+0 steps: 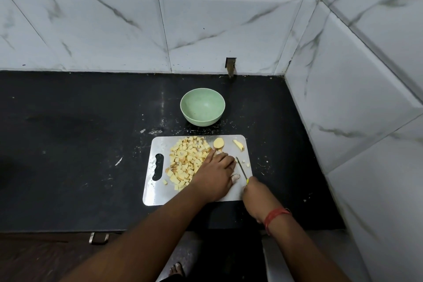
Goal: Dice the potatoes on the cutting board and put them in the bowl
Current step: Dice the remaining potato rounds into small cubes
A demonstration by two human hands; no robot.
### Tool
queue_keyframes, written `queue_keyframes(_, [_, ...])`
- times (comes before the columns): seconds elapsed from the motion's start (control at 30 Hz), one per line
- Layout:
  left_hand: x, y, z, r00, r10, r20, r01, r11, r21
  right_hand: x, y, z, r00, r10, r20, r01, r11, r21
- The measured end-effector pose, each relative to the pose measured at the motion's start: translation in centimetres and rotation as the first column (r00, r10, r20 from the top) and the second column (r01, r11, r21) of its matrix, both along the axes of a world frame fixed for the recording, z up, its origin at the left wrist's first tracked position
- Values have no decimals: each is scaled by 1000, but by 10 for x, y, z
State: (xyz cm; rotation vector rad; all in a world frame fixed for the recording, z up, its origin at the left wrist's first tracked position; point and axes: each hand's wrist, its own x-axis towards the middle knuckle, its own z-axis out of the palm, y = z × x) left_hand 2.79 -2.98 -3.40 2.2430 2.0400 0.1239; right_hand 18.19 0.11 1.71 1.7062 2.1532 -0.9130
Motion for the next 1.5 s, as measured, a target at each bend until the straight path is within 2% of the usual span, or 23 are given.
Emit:
queue_keyframes(0.17, [-1,1,-1,1000,-10,5,10,1000,27,-3,0,-4,1000,-13,5,13,1000,-9])
queue_keyframes(0.43, [0,2,2,1000,-5,-29,6,999,49,-5,0,-9,998,55,45,-54,998,-27])
queue_keyframes(0.5, [0,1,3,999,-1,-36,3,999,48,1,-1,-6,997,80,7,-79,996,-48])
queue_keyframes(0.63, [1,2,3,1000,10,-22,-9,998,55,23,-6,-3,995,53,-90,-67,985,-160])
queue_keyframes(0.7, [1,2,2,1000,13,-11,-13,998,69,33,-9,2,973,-129,-189,63,944,-324])
queue_keyframes(0.77, [1,3,3,1000,22,5,-23,995,94,42,-11,9,862,-417,-290,205,808,-553])
queue_keyframes(0.87, [4,7,5,999,26,36,-30,990,139,49,-5,21,653,-665,-362,237,633,-737])
queue_keyframes(0.93, [8,11,5,999,-17,34,12,989,147,52,3,24,534,-745,-400,221,580,-784])
queue_keyframes(1.03, [15,19,-1,986,-164,-33,167,978,125,54,13,25,371,-826,-423,196,515,-834])
queue_keyframes(1.13, [18,20,-6,959,-255,-123,264,962,65,55,17,26,311,-849,-427,189,496,-848])
queue_keyframes(1.2, [15,18,-3,967,-217,-135,229,970,82,57,19,26,346,-829,-439,210,524,-825])
queue_keyframes(1.27, [7,15,0,971,-181,-156,200,973,117,59,21,24,424,-784,-454,245,582,-776])
queue_keyframes(1.4, [-4,24,6,993,-69,-100,82,988,132,53,25,17,661,-603,-447,280,751,-598])
queue_keyframes(1.5, [-2,43,14,998,33,-56,-32,999,19,40,36,11,846,-372,-381,213,892,-398])
